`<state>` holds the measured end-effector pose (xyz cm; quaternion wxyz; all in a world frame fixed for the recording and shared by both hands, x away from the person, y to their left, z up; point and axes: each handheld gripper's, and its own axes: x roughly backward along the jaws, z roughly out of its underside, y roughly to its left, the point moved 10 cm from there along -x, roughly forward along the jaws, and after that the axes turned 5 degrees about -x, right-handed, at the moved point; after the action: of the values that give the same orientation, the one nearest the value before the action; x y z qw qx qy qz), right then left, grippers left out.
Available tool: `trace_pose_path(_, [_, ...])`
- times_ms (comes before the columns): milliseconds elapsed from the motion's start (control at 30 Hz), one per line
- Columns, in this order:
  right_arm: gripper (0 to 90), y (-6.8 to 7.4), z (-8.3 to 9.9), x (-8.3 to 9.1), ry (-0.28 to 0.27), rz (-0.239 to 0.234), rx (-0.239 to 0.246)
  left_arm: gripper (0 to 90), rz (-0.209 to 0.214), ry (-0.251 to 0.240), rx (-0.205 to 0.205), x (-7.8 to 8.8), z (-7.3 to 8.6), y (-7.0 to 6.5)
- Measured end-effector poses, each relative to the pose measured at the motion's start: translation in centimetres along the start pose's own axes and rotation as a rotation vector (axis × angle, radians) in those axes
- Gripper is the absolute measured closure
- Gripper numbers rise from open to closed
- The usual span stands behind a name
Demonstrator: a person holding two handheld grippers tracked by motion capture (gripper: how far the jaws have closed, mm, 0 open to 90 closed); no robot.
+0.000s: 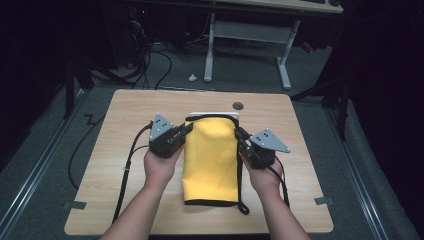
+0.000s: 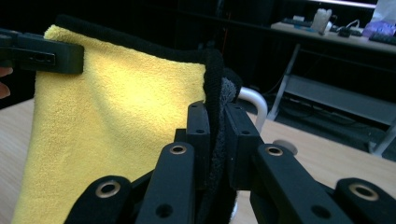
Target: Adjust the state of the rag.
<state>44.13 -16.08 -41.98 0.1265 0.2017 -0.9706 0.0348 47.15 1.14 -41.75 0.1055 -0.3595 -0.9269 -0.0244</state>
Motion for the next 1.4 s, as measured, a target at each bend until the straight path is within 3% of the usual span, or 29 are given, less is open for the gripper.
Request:
trace_pose_path(467, [82.3,-0.3,-4.0,0.6,-0.08,0.015,0.016,84.9,-0.011,-0.087,-0.028,0.7,-4.5,0.1])
trace_pose_path(833, [82.3,-0.9,-7.0,0.8,-0.138,0.025,0.009,85.0,-0.019,-0.138,-0.085,0.8,-8.6,0.2])
trace_pose_path(1033, [82.3,-1.4,-8.0,0.5,-0.15,0.031,0.0,85.0,-0.024,-0.145,-0.093,0.5,-9.4,0.4])
trace_pose_path(1267, [82.3,-2.1,-8.3,-0.9,-0.12,0.042,-0.005,85.0,-0.034,-0.122,-0.08,-0.8,-9.0,1.4])
trace_pose_path(1400, [82.3,-2.6,-8.8,-1.4,-0.118,0.034,-0.02,85.0,-0.038,-0.113,-0.118,-1.3,-9.4,1.7])
